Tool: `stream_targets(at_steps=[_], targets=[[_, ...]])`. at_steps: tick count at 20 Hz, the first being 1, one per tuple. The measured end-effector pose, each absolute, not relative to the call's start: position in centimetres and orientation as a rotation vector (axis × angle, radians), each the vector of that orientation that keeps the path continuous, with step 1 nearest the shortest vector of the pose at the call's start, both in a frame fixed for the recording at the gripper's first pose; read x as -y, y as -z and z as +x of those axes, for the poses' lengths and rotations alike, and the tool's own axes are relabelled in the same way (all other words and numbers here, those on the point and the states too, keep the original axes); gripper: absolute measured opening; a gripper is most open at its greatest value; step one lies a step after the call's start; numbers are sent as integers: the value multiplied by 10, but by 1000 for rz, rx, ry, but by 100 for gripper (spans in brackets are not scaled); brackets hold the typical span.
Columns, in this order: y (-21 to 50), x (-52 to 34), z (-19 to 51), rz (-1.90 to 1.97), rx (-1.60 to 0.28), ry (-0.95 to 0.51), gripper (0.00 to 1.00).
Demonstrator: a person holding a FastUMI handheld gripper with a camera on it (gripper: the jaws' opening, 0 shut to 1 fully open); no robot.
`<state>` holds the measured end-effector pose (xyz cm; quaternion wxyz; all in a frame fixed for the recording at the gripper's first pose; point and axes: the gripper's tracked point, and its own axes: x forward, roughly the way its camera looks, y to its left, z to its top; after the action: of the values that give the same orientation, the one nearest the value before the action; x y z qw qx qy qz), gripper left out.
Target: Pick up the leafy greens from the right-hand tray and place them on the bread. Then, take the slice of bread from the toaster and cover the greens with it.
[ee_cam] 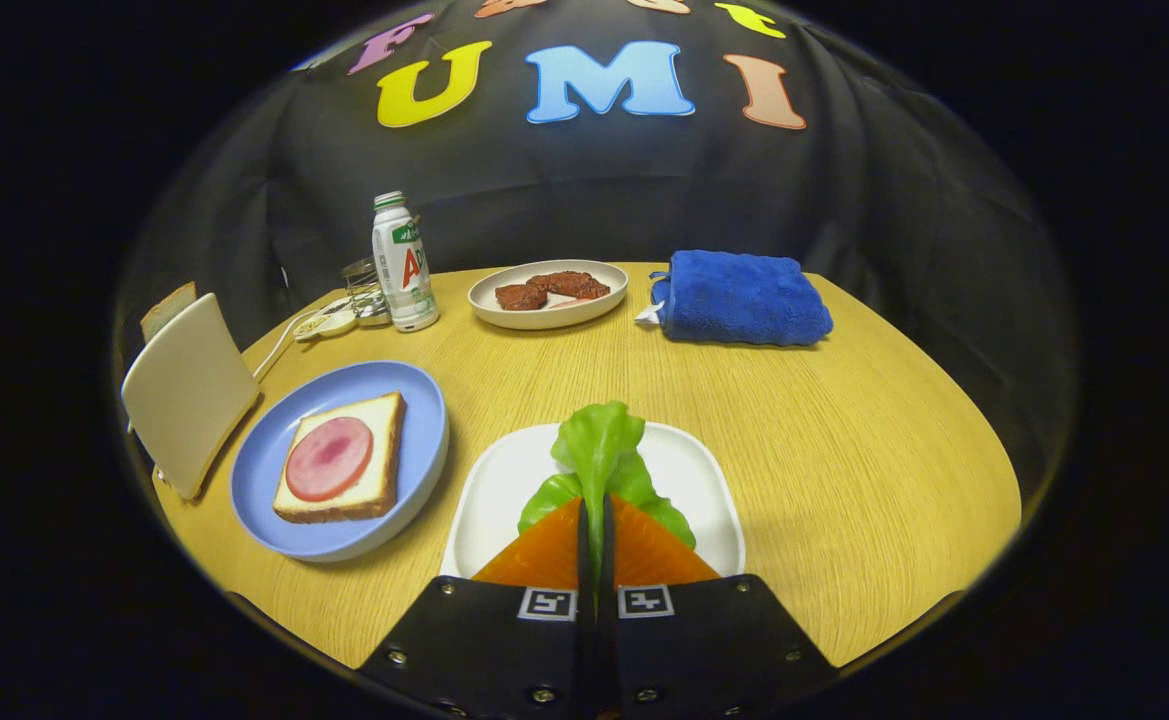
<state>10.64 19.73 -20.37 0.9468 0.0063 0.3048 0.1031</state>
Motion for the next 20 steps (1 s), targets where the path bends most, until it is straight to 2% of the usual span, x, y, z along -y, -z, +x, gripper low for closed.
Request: stream_targets(at_steps=[13,20], targets=[[189,-201,101,46,-538,-214,1],[149,-218,103,68,-471,-247,1]])
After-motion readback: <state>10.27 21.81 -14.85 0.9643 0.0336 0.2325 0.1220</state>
